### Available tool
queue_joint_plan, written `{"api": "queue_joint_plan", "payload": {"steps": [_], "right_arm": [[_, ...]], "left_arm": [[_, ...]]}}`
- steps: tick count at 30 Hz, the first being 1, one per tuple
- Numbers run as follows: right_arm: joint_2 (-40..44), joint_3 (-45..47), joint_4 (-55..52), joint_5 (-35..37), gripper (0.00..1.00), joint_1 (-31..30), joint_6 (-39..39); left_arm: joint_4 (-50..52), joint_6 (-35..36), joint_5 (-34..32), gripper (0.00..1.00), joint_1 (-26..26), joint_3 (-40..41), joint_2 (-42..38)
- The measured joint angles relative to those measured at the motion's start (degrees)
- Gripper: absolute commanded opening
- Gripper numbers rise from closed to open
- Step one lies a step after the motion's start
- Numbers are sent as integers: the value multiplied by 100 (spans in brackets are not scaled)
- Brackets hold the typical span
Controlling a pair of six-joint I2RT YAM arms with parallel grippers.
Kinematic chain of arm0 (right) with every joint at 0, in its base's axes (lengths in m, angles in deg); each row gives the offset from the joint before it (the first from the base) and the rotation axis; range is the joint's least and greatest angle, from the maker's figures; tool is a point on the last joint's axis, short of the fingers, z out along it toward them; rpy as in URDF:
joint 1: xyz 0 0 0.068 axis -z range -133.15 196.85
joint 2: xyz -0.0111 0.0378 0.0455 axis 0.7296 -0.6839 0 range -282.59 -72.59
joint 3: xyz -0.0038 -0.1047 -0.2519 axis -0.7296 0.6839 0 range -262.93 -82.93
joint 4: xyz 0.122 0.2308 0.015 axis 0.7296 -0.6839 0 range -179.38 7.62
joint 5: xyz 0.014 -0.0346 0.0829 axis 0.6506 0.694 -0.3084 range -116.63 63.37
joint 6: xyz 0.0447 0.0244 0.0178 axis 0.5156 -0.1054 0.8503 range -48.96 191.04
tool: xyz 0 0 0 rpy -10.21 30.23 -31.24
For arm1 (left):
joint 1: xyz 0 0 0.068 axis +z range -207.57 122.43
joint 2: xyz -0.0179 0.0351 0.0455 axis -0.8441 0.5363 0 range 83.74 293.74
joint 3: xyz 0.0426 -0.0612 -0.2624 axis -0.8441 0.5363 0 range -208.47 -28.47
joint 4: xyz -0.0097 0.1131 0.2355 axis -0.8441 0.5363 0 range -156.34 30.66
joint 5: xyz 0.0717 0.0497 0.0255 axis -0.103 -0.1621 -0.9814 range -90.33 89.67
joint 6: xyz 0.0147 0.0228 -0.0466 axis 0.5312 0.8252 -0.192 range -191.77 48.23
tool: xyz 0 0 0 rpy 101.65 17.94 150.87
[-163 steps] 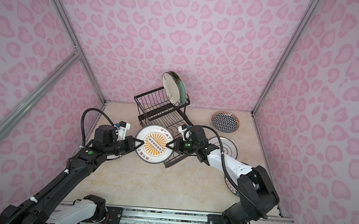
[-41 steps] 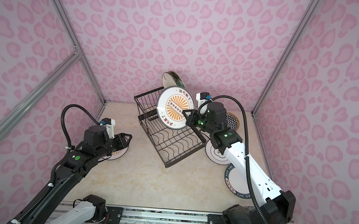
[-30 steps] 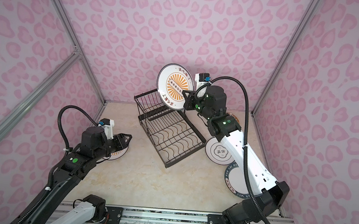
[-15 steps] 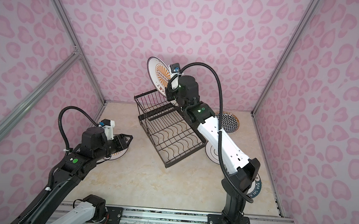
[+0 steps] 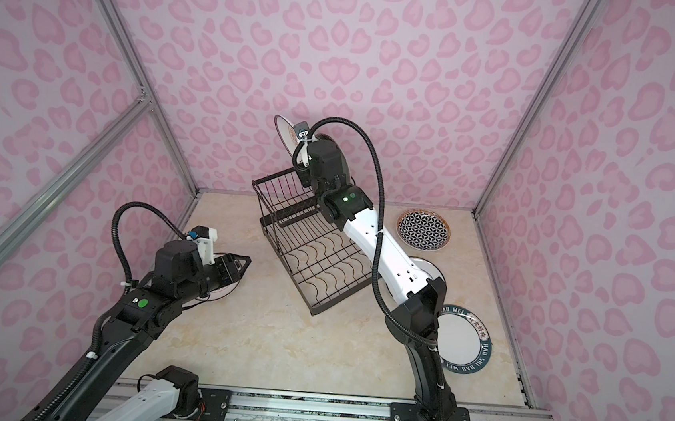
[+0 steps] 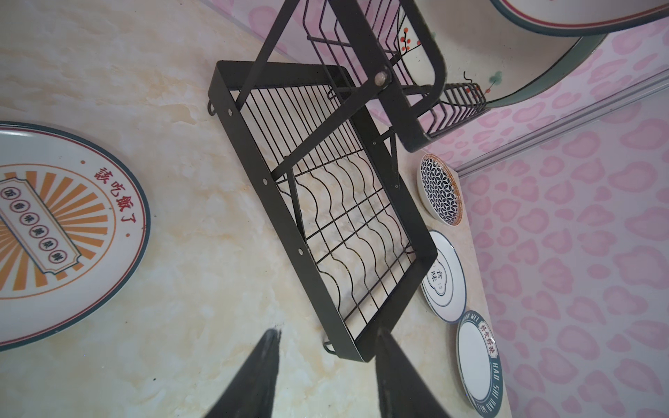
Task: Load plates into a dish rack
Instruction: Place the plate on the dish rack.
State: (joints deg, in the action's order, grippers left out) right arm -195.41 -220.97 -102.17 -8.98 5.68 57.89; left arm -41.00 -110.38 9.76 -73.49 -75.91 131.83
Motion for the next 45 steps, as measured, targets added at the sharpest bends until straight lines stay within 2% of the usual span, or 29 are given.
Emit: {"api": "queue_joint_plan", "payload": {"steps": [15, 45], "right_arm": [[-254, -17, -153, 0, 0, 267, 57], [-435, -17, -146, 33, 0, 361, 92]], "left_arm": [[2, 0, -2, 46, 0, -7, 173], [2, 2, -2, 46, 0, -59, 236]]}}
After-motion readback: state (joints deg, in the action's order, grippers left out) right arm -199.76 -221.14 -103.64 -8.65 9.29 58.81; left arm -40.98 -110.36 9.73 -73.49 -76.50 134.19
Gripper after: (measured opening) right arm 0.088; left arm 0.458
